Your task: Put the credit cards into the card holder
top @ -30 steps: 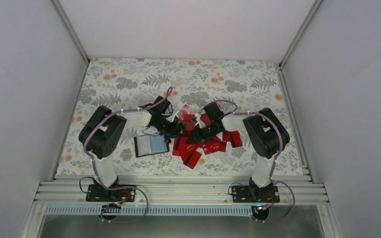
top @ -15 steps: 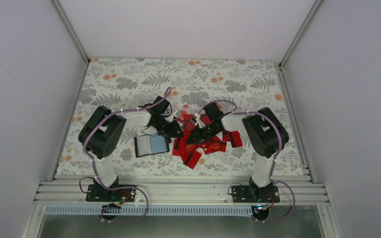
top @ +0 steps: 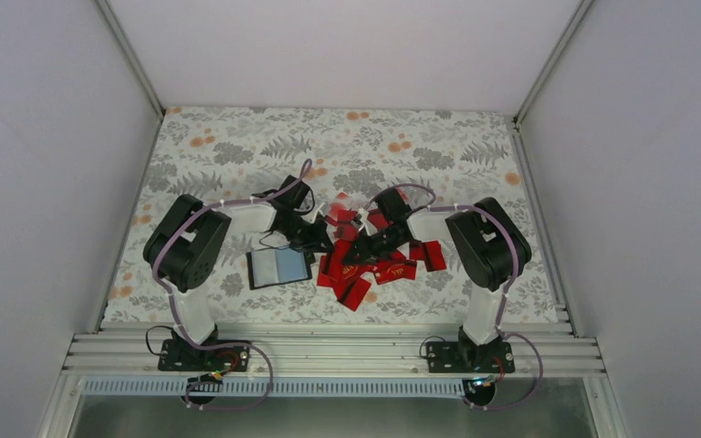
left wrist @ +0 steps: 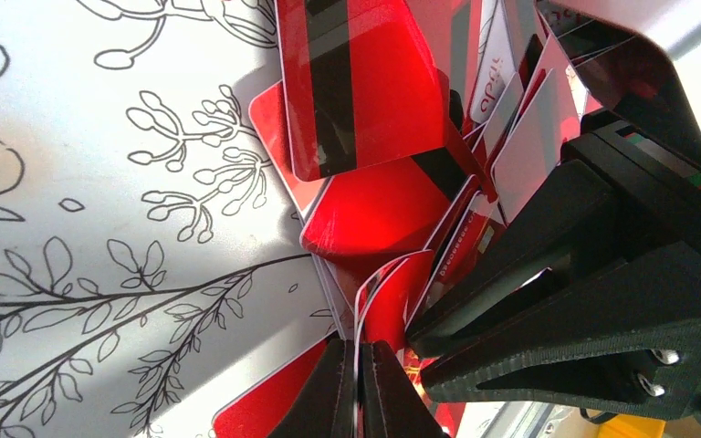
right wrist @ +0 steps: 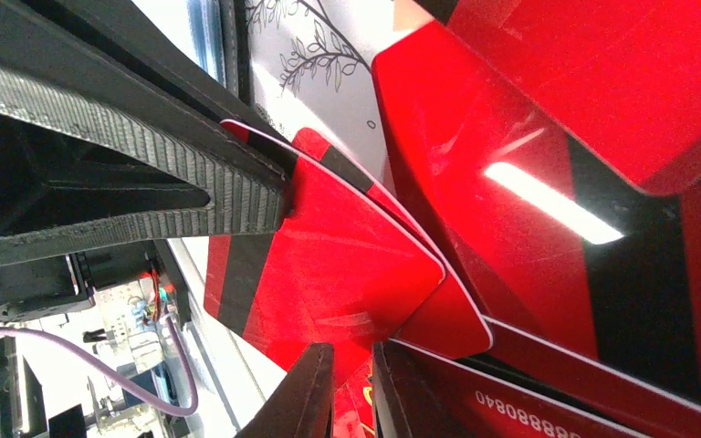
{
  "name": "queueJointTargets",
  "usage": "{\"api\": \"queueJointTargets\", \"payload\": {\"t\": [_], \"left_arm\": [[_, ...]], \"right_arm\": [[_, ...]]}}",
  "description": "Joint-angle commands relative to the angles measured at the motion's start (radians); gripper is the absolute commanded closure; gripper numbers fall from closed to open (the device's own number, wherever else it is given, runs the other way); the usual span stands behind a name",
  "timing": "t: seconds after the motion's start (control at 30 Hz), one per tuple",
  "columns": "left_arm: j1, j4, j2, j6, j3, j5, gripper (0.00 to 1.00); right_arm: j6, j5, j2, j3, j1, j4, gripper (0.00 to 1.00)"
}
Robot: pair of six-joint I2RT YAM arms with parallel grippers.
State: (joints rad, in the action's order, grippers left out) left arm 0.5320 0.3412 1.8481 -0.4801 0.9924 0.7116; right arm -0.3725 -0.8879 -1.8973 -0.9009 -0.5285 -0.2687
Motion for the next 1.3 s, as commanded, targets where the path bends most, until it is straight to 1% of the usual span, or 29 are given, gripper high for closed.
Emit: {"api": "queueJointTargets", "payload": {"t": [0.0,0.13,0.23,0.3,0.47,0.57,0.7,0.77,0.9,1.03,1.17,1.27], "left_arm": [[0.023,-0.029,-0.015,-0.026,0.025,0.058,0.98],[0.022,0.02,-0.048,-0.01,0.052,0.032,0.98],[0.016,0.037,-0.087,-0.009,0.068,0.019,0.98],[0.007,0.039,-0.112,-0.016,0.074,0.012,0.98],[-0.022,0.077,-0.172,-0.015,0.101,-0.022,0.98],[-0.032,0.11,-0.191,0.002,0.113,-0.049,0.98],[-0.038,0.083,-0.208,-0.021,0.095,-0.031,0.98],[-0.039,0.047,-0.226,-0.053,0.082,-0.009,0.98],[-0.05,-0.031,-0.268,-0.121,0.06,0.051,0.98],[-0.066,-0.066,-0.303,-0.157,0.063,0.107,0.98],[-0.081,-0.116,-0.349,-0.198,0.071,0.182,0.98],[-0.084,-0.191,-0.375,-0.244,0.072,0.24,0.97]], "right_arm": [[0.005,0.336,-0.079,0.059,-0.002,-0.081,0.85],[0.006,0.364,0.004,0.052,-0.001,-0.109,0.77],[0.007,0.388,0.063,0.034,0.006,-0.152,0.65],[0.006,0.393,0.101,0.025,0.018,-0.174,0.59],[0.006,0.329,0.212,0.019,0.06,-0.184,0.52],[0.019,0.278,0.227,0.006,0.072,-0.189,0.52],[0.037,0.102,0.303,0.003,0.078,-0.137,0.51],[0.028,0.025,0.329,-0.001,0.08,-0.109,0.5],[-0.028,-0.043,0.37,-0.011,0.1,-0.061,0.51],[-0.108,-0.094,0.414,0.0,0.158,0.0,0.53],[-0.141,-0.168,0.48,0.006,0.212,0.059,0.52],[-0.176,-0.245,0.508,0.007,0.24,0.108,0.51]]}}
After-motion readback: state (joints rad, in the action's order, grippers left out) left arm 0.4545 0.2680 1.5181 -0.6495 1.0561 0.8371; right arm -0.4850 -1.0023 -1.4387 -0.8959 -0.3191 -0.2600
